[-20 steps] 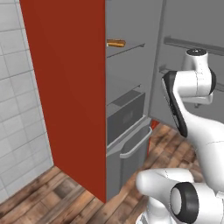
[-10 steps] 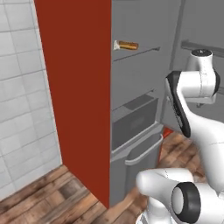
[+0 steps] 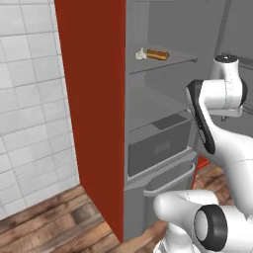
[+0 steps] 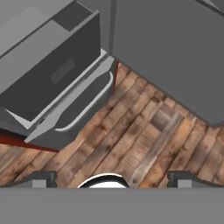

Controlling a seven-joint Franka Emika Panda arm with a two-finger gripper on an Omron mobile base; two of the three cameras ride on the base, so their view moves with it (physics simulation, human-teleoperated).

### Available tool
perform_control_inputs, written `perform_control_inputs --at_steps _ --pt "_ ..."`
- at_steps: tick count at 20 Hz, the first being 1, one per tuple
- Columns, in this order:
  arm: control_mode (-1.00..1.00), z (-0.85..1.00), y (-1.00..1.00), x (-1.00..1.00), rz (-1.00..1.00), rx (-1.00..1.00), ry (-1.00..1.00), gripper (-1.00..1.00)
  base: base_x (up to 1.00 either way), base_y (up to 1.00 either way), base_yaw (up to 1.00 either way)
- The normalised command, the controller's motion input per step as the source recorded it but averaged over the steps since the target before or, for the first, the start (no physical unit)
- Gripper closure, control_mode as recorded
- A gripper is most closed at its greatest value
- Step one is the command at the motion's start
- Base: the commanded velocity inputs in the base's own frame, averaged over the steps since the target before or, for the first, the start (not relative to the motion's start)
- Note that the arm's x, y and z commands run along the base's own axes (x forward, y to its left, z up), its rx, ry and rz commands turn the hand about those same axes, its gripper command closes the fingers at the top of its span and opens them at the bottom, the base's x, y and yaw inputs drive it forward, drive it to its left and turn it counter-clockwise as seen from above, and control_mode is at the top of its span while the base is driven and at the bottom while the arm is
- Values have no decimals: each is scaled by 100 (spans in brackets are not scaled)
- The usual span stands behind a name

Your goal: Retrieve the bottle and the shaker from the cabinet and place them next to the mixing bowl on the counter. Then add garlic from the fridge to the mixing bowl.

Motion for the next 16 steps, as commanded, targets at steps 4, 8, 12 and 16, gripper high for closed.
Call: perform_control_inputs --at_steps 4,8,12,16 --pt "100 0 0 0 0 0 0 -100 49 -64 29" --pt "100 0 0 0 0 0 0 -100 41 -5 35" --pt "-100 0 47 17 14 0 0 -100 0 0 0" --pt "-100 2 3 12 15 0 0 -100 0 0 0"
